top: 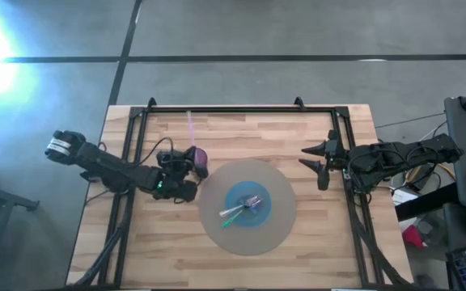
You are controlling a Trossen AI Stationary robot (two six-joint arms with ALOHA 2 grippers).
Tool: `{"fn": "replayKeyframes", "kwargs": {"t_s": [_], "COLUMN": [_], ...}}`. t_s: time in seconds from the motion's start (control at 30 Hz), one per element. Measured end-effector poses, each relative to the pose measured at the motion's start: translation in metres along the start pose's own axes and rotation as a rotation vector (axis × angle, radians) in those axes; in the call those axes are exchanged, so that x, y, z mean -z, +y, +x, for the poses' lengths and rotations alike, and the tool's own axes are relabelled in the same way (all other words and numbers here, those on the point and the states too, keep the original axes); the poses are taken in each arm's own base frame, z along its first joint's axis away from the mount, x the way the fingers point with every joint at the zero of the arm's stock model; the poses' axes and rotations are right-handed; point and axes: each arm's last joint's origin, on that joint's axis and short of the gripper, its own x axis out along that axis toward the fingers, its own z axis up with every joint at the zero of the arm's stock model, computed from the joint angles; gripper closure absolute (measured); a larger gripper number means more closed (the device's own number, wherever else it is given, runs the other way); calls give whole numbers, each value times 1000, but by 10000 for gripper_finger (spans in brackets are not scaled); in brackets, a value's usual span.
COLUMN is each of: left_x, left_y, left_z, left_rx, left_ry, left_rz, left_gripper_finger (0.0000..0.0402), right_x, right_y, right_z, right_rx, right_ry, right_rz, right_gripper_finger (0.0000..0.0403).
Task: Pick & Place Utensil
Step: Put the straw in the violet cup
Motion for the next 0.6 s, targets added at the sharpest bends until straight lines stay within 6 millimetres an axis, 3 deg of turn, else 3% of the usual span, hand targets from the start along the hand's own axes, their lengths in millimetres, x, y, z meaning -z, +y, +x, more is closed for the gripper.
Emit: {"fn": "replayKeyframes", "kwargs": {"t_s": [0.4,0.6], "left_x": [-15,-13], "left_y": [-14,-12], "left_z": [4,4], "left_rx": [52,49], "left_ry": [82,107], "left_rz": [52,72], "left_gripper_finger": [401,401], "right_x": [0,0], "right_y": [0,0], "right_z": [0,0], "right_rx": [0,0], "right_ry": [0,0], "right_rz": [0,0], "right_gripper_finger": [234,234]}}
